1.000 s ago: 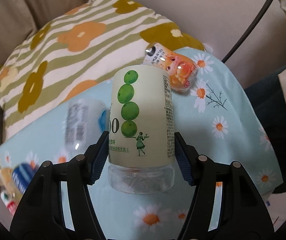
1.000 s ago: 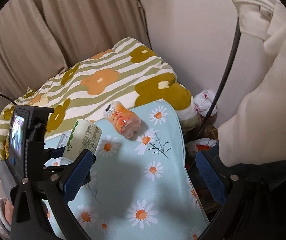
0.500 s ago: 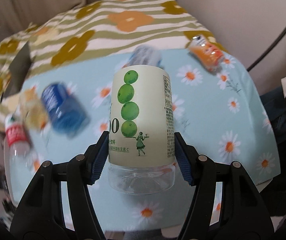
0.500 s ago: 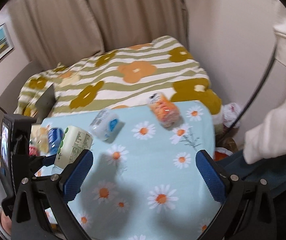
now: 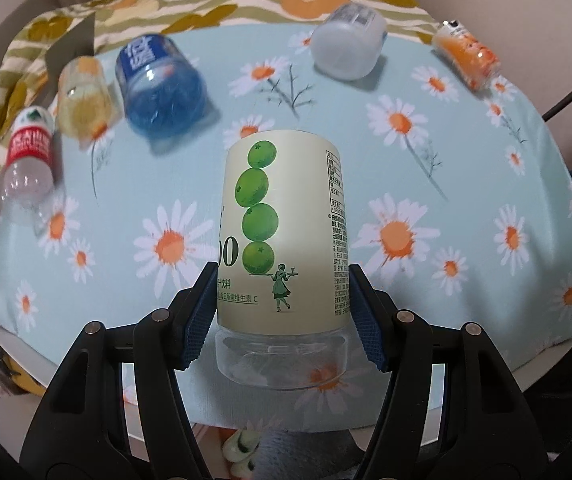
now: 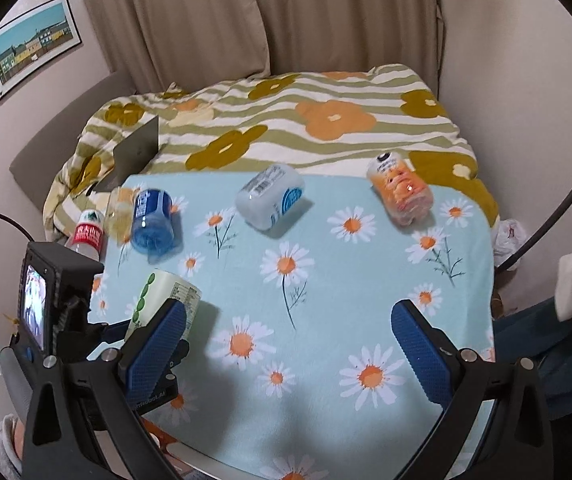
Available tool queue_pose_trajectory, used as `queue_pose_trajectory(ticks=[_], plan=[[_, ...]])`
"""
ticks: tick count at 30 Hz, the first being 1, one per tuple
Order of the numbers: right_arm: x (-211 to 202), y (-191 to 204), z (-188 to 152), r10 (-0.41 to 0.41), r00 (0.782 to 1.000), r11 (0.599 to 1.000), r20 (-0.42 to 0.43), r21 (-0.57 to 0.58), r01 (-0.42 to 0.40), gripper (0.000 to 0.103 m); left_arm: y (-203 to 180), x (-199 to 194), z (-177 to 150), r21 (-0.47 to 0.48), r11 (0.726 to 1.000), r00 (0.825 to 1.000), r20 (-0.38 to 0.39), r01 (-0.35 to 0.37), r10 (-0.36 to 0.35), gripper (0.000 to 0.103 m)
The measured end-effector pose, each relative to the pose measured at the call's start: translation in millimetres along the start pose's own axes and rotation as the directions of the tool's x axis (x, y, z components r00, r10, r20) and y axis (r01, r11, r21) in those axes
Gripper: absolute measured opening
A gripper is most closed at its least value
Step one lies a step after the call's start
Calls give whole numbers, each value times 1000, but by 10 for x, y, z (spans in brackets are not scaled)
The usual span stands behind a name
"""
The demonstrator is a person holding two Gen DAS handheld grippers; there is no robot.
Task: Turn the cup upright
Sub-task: 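Lift the green cup and rotate the right tool to turn it upright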
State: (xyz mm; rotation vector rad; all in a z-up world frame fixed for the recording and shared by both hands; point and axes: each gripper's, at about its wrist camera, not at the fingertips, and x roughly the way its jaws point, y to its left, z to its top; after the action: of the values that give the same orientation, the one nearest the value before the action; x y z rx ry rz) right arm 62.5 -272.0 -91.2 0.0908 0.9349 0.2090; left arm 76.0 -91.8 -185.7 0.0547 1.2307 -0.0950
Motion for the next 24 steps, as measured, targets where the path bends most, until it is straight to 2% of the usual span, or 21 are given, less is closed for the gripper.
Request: queue_pose_trajectory(ticks=[7, 8, 11, 19, 24], plan=[[12, 4, -50, 10, 1000, 1000, -7, -7, -10, 103, 33, 14, -1, -11, 1000, 1000, 7, -6, 6, 68], [5, 8, -48, 10, 1000, 1000, -4, -8, -10, 103, 33, 12, -1, -8, 1000, 1000, 7, -9, 9, 71], [-35, 27, -28, 10, 1000, 1000, 7, -13, -9, 103, 36, -32, -6, -8, 999, 999, 27, -40, 40, 99], [-190, 70, 70, 33, 999, 999, 28, -30, -32, 103, 189, -472, -24, -58, 996, 995, 79, -60, 65, 101], [-304, 205, 242, 73, 997, 995, 24, -76, -71, 102, 370, -895, -75, -78, 990, 984, 125, -121, 130, 103]])
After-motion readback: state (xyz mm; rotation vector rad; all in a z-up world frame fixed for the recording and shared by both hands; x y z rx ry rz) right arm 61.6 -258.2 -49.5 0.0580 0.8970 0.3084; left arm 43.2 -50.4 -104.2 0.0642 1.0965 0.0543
